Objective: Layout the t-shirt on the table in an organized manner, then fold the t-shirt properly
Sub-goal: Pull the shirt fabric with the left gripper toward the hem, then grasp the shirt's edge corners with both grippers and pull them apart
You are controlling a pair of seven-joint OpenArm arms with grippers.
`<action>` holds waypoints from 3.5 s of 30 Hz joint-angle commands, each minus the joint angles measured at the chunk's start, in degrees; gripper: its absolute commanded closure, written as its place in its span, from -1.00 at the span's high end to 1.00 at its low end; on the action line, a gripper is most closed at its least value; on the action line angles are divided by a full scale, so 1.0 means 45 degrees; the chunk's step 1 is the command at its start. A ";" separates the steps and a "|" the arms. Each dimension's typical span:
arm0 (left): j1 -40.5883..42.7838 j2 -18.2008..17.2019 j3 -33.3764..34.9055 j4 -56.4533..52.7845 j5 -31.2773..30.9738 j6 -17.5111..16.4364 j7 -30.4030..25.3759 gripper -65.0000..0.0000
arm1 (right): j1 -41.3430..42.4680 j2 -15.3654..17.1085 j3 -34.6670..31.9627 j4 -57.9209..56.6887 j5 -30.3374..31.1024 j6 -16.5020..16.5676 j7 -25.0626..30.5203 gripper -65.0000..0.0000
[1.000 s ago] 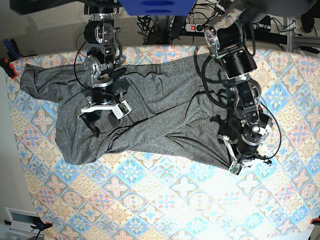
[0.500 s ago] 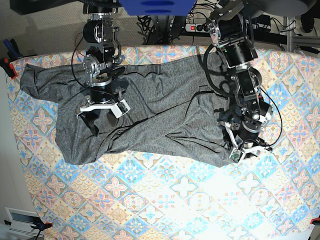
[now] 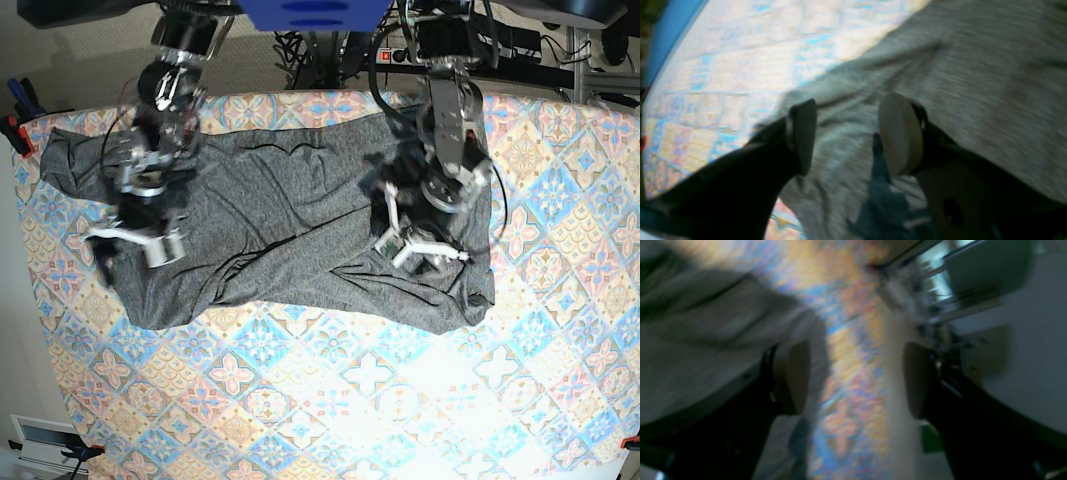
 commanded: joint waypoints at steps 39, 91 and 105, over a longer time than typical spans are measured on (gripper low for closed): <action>0.2417 0.0043 0.0804 0.0684 0.1118 0.0182 -0.0153 0.01 | 0.0020 0.0401 0.6929 -0.0495 1.1496 -0.0083 -0.3840 0.28; 0.2475 -0.0015 0.0726 0.0742 0.1138 0.0182 -0.0153 0.00 | 0.0020 0.0967 0.6656 -0.3640 1.1398 0.1090 -0.7220 0.04; 0.2475 -0.0015 0.0765 0.0762 0.1138 0.0182 -0.0153 -0.01 | -0.0078 0.1202 0.6695 -0.1178 1.1281 0.1578 -0.7239 -1.00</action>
